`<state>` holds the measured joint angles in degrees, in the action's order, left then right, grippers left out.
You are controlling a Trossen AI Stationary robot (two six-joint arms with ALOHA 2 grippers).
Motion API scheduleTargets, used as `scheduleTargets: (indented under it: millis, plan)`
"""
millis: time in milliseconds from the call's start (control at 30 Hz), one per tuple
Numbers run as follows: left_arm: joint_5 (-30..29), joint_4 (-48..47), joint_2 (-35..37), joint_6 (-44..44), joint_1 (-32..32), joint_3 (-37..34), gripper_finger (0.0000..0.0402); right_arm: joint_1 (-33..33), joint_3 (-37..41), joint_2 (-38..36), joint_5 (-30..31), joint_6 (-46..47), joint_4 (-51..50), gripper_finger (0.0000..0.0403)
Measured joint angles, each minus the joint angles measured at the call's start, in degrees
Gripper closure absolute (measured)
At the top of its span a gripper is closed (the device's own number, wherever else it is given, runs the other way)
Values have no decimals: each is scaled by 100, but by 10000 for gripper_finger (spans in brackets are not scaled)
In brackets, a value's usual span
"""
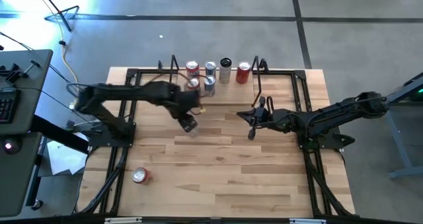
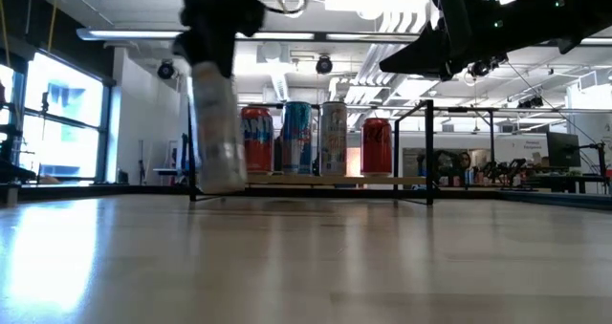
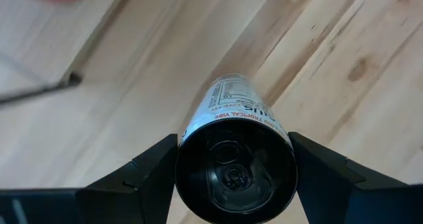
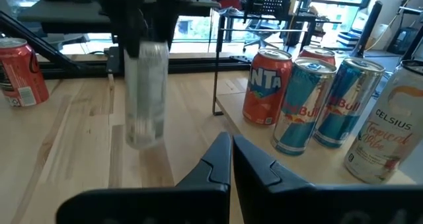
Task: Place canned beverage on shelf
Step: Put the white yellow soda can on the shelf aligned with the other white yellow soda can
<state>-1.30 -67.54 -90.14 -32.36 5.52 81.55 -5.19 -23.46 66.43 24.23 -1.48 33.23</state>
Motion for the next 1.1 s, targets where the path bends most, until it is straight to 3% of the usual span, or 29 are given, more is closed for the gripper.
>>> scheduleTargets:
  millis: [233, 433, 900, 1100]
  plan:
    - [-2, 32, -1356, 881, 4, 1332, 166, 0, 0, 0, 0, 2, 2, 403]
    - [17, 30, -2128, 1051, 117, 2140, 166, 0, 0, -2, 0, 0, -1, 403]
    - [41, 108, -2329, 1191, 164, 2527, 113, 0, 0, -2, 0, 0, -45, 403]
    - [-115, 113, -2320, 1382, -17, 2587, 109, 0, 0, -2, 0, 9, -85, 403]
